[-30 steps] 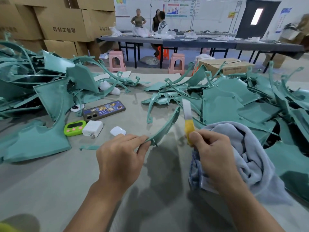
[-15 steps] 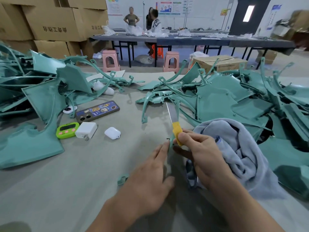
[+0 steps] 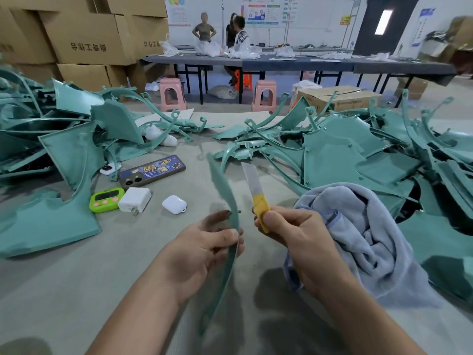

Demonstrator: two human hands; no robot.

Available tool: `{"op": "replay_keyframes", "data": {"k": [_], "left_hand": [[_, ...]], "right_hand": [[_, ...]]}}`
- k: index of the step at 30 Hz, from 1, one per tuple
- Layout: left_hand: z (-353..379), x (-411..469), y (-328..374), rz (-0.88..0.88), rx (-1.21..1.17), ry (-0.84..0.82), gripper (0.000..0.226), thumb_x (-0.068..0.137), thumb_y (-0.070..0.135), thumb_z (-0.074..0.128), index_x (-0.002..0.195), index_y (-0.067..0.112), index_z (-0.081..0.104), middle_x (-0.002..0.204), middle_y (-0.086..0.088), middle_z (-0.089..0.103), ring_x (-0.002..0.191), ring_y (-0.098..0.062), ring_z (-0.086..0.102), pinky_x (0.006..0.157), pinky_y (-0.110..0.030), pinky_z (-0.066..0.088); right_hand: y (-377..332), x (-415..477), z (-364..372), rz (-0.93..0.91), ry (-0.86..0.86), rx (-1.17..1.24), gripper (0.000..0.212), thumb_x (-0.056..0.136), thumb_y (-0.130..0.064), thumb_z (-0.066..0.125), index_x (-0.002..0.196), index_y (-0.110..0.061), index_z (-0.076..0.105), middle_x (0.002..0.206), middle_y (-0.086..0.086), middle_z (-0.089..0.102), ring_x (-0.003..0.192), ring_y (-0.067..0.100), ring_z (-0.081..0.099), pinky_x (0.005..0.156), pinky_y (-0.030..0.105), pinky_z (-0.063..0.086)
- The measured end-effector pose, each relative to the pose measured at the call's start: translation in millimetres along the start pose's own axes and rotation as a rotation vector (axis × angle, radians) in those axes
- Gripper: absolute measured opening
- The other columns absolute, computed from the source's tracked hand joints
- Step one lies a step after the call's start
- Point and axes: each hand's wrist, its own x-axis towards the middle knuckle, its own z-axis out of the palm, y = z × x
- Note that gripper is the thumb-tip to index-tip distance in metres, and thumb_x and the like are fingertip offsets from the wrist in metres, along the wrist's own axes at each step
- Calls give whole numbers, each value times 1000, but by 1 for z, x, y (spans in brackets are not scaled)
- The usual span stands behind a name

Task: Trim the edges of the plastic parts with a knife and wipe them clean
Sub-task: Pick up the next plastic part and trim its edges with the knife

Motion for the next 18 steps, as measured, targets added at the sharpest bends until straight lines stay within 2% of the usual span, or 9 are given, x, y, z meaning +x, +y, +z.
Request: {"op": "replay_keyframes", "data": {"k": [2, 4, 6, 8, 11, 12, 14, 16, 18], "left_hand": [[-2, 1, 3, 8, 36, 23, 63, 64, 0, 70, 126, 2, 63, 79, -12, 70, 58, -18, 66, 53, -25, 58], [-3, 2, 3, 46, 59, 59, 57, 66, 1, 72, 122, 9, 66, 79, -11, 71, 57, -17, 64, 55, -24, 58], [-3, 5, -1, 184, 196, 146, 48, 75, -4, 74, 119, 14, 68, 82, -11, 75, 61, -18, 67, 60, -27, 58], [-2, 9, -9, 401, 417, 285, 40, 76, -5, 80, 109, 14, 70, 80, -10, 77, 65, -21, 71, 66, -34, 60], [4, 12, -23, 595, 663, 405, 24, 69, 23, 86, 86, 22, 69, 72, -1, 76, 66, -21, 74, 69, -39, 62], [5, 12, -26, 626, 688, 424, 17, 72, 30, 81, 82, 24, 69, 69, 2, 75, 63, -19, 74, 66, -38, 62], [4, 12, -28, 634, 694, 400, 6, 82, 24, 76, 81, 28, 72, 68, 3, 75, 63, -17, 74, 62, -38, 63], [1, 12, -28, 608, 734, 352, 21, 87, 12, 72, 83, 32, 76, 69, 6, 76, 68, -14, 75, 64, -35, 62], [-1, 11, -26, 629, 833, 373, 20, 87, 13, 72, 84, 33, 74, 68, 13, 75, 66, -7, 74, 69, -33, 60]], "right_hand": [[-1, 0, -3, 4, 2, -102, 25, 94, -11, 68, 79, -23, 84, 90, 6, 80, 90, 18, 74, 89, 32, 59], [-2, 0, -6, 16, -8, -143, 27, 96, -10, 67, 77, -20, 83, 87, 9, 79, 85, 21, 74, 87, 35, 60], [-1, 0, -7, 83, -55, -88, 21, 96, -13, 66, 82, -12, 82, 92, 12, 79, 89, 25, 74, 84, 34, 62], [0, -2, -4, 192, -183, 62, 19, 88, -23, 71, 86, -8, 82, 100, 11, 78, 96, 22, 73, 84, 33, 61], [2, -7, 4, 262, -312, 164, 24, 80, -26, 72, 82, -5, 81, 101, 9, 77, 96, 17, 72, 90, 33, 58], [4, -6, 6, 270, -304, 171, 23, 81, -24, 70, 83, -3, 80, 103, 10, 77, 98, 19, 72, 93, 35, 58], [6, -5, 8, 315, -234, 228, 23, 83, -20, 69, 86, 0, 80, 104, 19, 76, 98, 25, 73, 92, 37, 59], [8, -3, 8, 334, -147, 256, 24, 87, -17, 67, 87, 4, 79, 99, 25, 74, 89, 24, 74, 82, 32, 61], [7, 0, 8, 331, -65, 175, 25, 95, -12, 64, 82, 6, 77, 87, 23, 74, 72, 17, 72, 68, 23, 60]]}}
